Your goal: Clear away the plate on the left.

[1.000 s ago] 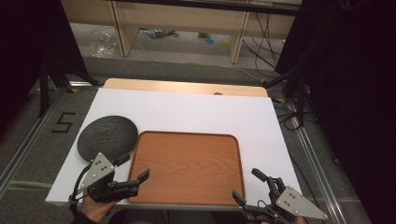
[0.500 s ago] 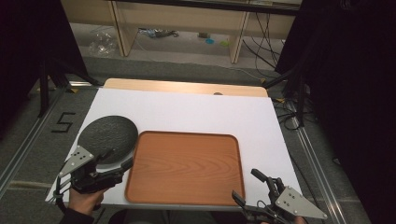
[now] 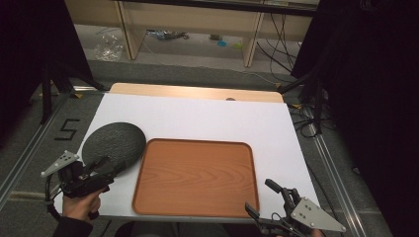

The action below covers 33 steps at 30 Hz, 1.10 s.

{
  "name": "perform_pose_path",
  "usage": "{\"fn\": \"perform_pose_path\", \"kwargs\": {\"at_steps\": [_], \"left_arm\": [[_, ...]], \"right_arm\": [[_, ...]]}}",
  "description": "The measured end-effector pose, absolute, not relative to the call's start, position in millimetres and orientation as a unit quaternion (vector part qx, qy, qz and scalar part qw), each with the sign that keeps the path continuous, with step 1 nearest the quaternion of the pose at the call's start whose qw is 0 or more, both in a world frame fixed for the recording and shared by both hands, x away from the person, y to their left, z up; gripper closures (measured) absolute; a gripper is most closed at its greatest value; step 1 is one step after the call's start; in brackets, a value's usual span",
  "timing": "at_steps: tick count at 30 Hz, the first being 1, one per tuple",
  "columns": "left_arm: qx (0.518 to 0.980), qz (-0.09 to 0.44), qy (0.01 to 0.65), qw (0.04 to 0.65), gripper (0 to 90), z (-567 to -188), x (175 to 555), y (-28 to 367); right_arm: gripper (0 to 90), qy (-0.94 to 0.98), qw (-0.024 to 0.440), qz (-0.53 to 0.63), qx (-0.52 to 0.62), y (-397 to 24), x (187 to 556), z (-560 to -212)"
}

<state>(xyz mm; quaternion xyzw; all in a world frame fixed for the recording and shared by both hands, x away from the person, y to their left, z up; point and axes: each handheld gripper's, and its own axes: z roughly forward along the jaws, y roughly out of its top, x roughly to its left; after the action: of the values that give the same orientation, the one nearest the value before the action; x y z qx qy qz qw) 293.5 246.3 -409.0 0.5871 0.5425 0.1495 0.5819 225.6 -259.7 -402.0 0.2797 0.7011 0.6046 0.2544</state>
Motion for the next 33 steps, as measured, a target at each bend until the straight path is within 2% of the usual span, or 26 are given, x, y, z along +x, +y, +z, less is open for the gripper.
{"fn": "perform_pose_path", "kwargs": {"at_steps": [16,20,33], "left_arm": [[0.581,0.091,0.575,0.569,20.4,-420,304,260],[0.583,0.090,0.584,0.557,20.1,-422,309,265],[0.535,0.045,0.639,0.551,22.3,-437,319,285]], "right_arm": [[15.5,0.703,0.252,0.603,0.281,-259,225,-402],[15.5,0.704,0.249,0.603,0.280,-258,225,-403],[15.5,0.710,0.245,0.598,0.279,-258,225,-403]]}}
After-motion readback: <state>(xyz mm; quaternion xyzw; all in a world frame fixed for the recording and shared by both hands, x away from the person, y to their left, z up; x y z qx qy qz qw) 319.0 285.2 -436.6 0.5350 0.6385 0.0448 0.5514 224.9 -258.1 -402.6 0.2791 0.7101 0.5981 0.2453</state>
